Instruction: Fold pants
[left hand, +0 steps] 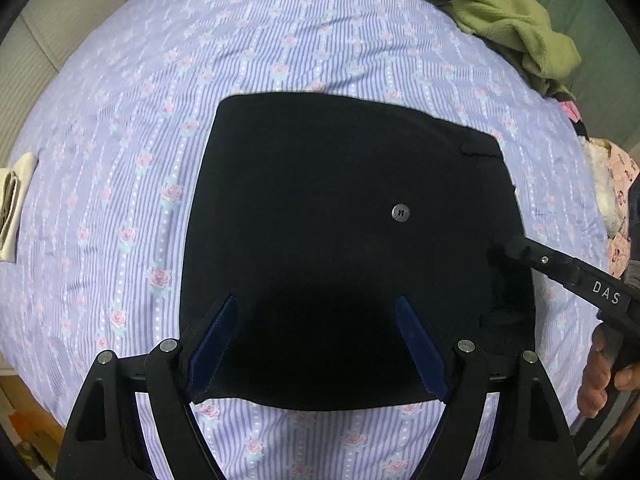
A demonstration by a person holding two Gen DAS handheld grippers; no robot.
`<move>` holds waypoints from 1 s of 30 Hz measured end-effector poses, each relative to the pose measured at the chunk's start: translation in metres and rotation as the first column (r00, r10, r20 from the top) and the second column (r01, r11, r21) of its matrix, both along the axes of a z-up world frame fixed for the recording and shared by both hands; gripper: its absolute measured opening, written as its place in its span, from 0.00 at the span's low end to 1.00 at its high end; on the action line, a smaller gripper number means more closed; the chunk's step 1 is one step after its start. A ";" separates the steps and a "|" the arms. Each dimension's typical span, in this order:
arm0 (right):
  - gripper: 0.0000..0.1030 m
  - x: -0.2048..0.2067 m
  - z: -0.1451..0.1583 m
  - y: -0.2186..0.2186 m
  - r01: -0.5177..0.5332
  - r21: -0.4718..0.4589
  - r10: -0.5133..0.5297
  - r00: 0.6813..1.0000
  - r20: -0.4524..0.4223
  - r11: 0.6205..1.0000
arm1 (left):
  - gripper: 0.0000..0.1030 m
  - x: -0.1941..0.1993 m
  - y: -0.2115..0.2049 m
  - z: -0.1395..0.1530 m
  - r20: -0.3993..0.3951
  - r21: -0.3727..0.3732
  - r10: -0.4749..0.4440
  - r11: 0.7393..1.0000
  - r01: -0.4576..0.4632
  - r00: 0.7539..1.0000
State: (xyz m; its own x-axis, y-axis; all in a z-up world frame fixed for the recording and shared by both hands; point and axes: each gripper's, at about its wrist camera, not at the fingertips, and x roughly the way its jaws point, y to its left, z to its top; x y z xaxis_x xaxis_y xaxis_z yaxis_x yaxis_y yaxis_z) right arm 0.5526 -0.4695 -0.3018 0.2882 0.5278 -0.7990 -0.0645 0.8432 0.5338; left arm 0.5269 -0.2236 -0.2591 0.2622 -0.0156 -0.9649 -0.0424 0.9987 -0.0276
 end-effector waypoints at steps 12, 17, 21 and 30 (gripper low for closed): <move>0.05 0.006 0.021 -0.001 0.041 -0.116 -0.035 0.998 0.048 0.992 | 0.79 0.008 -0.007 0.011 0.028 0.007 -0.022 1.000 0.022 0.999; 0.05 0.015 -0.015 -0.015 0.087 -0.208 -0.096 0.995 -0.034 0.974 | 0.79 0.007 -0.003 0.004 0.004 -0.002 -0.002 1.000 0.002 1.000; 0.05 0.009 -0.015 -0.021 0.112 -0.196 -0.113 0.994 0.006 0.974 | 0.79 0.004 -0.004 0.002 0.006 0.018 -0.024 1.000 0.024 1.000; 0.64 -0.009 0.005 -0.029 0.167 -0.330 -0.159 0.986 0.052 0.929 | 0.81 0.000 0.005 -0.003 0.008 0.054 0.002 0.999 -0.002 1.000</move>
